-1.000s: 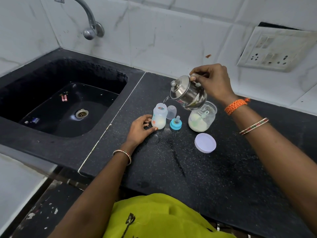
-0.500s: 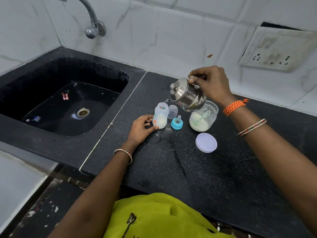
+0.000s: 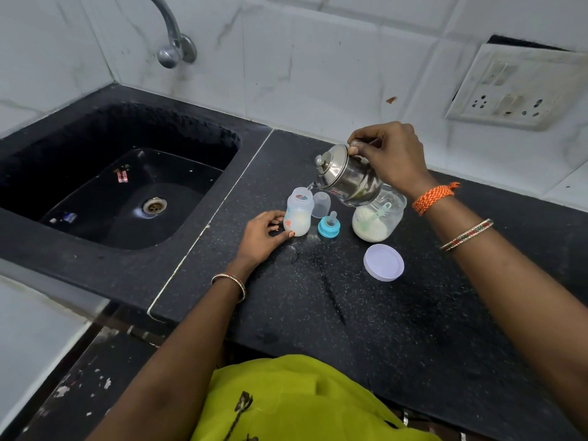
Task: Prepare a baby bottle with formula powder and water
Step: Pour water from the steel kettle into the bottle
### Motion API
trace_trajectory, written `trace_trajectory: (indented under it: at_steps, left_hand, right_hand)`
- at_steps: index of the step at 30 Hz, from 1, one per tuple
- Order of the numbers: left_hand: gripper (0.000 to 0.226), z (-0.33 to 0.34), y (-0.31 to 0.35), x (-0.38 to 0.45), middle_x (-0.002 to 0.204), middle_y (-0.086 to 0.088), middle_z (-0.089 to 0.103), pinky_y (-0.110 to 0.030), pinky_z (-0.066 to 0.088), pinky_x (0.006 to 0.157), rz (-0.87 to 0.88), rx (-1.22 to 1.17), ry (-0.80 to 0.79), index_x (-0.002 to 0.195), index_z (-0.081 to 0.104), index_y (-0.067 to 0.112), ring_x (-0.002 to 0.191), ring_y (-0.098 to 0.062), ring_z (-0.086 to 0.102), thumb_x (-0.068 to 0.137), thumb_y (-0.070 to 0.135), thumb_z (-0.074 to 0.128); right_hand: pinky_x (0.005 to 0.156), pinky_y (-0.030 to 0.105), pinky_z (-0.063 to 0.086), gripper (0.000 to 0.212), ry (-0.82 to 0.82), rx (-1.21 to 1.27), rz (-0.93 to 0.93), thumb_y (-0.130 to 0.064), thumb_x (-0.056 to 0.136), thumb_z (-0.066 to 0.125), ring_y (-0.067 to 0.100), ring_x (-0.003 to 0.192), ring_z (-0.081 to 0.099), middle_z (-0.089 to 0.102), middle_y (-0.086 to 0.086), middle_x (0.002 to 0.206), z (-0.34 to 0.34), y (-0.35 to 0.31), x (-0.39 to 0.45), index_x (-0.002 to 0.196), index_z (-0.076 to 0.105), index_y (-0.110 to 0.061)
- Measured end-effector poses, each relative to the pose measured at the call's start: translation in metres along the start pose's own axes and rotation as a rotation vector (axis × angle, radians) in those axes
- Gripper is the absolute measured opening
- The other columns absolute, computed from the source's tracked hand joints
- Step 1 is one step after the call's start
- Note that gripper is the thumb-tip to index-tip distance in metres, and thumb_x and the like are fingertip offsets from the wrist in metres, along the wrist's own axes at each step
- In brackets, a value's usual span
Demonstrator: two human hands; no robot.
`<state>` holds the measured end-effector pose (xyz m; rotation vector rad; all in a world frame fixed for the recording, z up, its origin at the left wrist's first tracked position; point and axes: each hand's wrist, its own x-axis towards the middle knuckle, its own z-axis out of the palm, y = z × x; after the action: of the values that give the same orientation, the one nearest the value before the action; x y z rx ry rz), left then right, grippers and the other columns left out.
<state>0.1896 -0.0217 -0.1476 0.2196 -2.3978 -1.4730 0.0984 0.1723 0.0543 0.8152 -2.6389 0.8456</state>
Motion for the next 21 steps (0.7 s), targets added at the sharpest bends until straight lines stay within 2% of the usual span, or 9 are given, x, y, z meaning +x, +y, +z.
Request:
trace_trajectory:
  at_steps: [11,21]
  left_hand:
    - [0.043,0.0001,0.0012,-0.0002,0.105,-0.002,0.059,-0.004,0.044,0.078,-0.003,0.006,-0.004,0.115,0.062,0.012,0.094,-0.011,0.057,0.074,0.013,0.076]
    - [0.043,-0.0013,0.0036,-0.0009,0.104,0.000,0.058,0.000,0.042,0.076,-0.005,0.015,-0.002,0.115,0.061,0.009,0.092,-0.010,0.056,0.075,0.012,0.076]
  right_hand:
    - [0.083,0.046,0.055,0.015,0.017,0.111,0.048,-0.021,0.085,0.069,0.015,0.087,0.068,0.073,-0.004,0.089,0.0010,0.0041,-0.0008,0.097,0.075,-0.018]
    - [0.082,0.046,0.056,0.015,0.006,0.128,0.045,-0.021,0.085,0.069,0.016,0.087,0.069,0.074,-0.001,0.091,0.0041,0.0075,-0.0028,0.098,0.075,-0.016]
